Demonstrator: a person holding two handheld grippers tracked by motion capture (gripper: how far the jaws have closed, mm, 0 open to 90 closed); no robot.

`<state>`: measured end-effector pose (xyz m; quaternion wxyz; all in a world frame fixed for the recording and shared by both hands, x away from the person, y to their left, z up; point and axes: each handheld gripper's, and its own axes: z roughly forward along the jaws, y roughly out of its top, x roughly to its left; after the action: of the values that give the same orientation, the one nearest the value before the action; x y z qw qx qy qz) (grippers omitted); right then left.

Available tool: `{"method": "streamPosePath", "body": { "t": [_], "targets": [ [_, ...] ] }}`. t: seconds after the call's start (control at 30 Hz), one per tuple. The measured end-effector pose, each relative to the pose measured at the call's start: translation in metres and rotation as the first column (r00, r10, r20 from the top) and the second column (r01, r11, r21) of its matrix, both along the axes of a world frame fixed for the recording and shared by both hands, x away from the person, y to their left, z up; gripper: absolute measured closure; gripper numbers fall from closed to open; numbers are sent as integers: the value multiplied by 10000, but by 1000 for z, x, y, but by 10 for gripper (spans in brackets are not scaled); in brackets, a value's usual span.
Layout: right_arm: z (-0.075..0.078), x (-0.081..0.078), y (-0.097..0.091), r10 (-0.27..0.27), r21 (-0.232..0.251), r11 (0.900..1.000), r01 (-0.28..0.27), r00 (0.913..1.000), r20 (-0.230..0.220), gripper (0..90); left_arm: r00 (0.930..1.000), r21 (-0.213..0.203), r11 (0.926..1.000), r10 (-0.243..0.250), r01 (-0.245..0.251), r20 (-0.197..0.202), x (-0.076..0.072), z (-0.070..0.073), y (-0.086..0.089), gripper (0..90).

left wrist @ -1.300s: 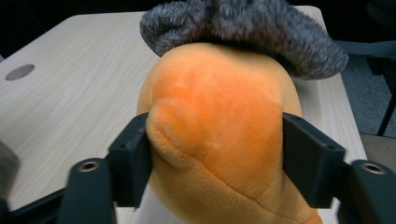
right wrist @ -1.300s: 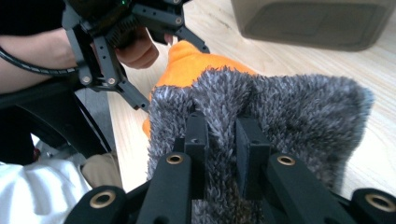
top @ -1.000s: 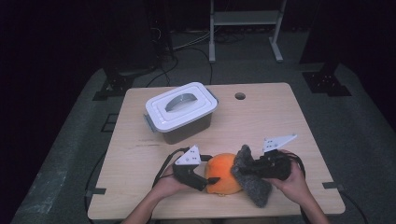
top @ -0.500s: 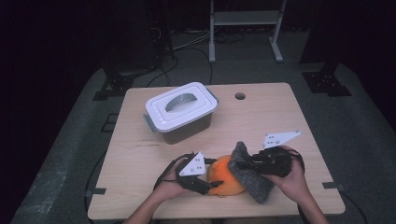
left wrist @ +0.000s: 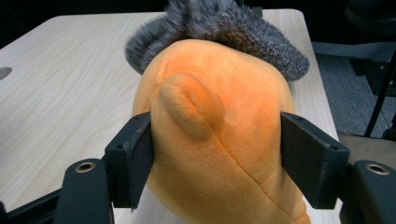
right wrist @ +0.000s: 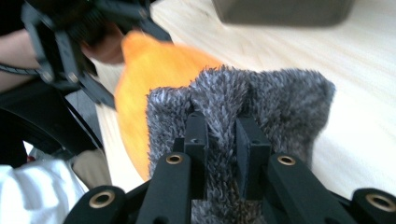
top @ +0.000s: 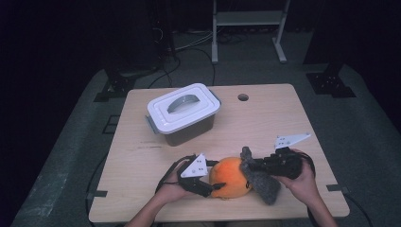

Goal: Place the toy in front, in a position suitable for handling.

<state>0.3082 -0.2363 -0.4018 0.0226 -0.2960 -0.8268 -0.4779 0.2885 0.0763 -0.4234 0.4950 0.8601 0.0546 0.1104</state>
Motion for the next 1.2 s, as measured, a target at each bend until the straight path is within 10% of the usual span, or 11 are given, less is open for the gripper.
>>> {"method": "streamPosePath", "body": {
  "t": [0.4, 1.2],
  "targets": [
    [37, -15, 50, 1158, -688, 9918, -1081, 9860, 1199, 762, 9964, 216, 9992, -349, 333, 767, -14, 6, -14, 292],
    [-6, 6, 3, -120, -311, 9994, 116, 9998, -127, 764, 9986, 173, 9987, 476, -472, -232, 8, -3, 9, 294]
  ]
}}
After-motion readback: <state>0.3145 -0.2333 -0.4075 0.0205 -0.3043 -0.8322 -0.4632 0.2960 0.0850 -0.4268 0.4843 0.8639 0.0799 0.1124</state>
